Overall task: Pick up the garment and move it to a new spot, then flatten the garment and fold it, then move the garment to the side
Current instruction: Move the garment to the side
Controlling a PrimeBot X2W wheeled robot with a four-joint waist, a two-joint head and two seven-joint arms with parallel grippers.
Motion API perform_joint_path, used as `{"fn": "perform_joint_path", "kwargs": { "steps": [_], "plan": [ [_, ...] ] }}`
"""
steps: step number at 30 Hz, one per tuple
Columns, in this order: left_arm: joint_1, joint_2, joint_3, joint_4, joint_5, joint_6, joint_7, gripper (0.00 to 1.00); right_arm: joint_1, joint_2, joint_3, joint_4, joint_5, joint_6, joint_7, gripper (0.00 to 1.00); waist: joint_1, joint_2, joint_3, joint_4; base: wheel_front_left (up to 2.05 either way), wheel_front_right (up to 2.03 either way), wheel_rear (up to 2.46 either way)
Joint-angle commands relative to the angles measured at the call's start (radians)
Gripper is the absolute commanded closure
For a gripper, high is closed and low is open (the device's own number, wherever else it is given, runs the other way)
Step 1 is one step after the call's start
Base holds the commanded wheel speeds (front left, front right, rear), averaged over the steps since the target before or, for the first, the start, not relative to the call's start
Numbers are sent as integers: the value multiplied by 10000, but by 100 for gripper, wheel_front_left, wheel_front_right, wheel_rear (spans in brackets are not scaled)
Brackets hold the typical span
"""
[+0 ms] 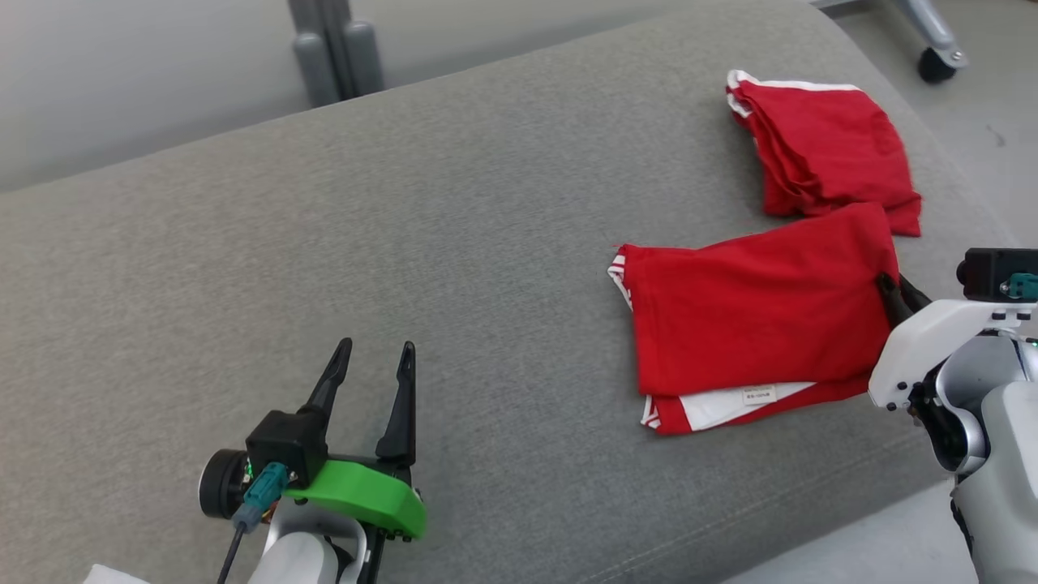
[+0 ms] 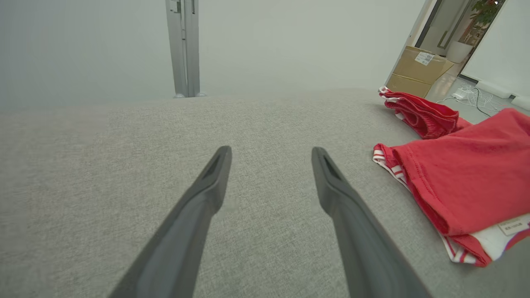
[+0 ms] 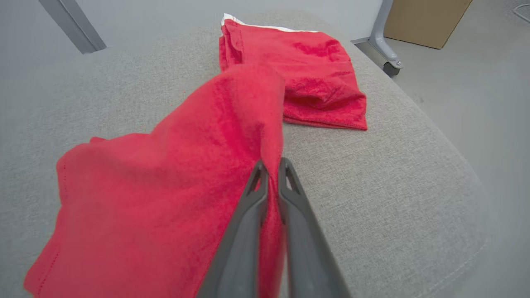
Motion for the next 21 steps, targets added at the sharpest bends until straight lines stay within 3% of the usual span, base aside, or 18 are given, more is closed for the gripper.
{"fn": "perform_joint_path", "kwargs": {
  "steps": [1, 8, 21],
  "plan": [
    [-188, 127, -1, -37, 73, 15, 47, 0, -161, 71, 4, -91, -49, -20, -103, 100, 0, -1, 567, -1151, 0, 0, 0],
    [-291, 240, -37, -178, 80, 46, 182, 0, -366, 231, 148, -362, -161, -19, -508, 100, 0, -1, 703, -1099, 0, 0, 0],
    [-383, -31, -49, 50, -216, 42, -46, 0, -2236, 93, 381, -414, -475, -19, -327, 100, 0, -1, 532, 257, 0, 0, 0]
  ]
}}
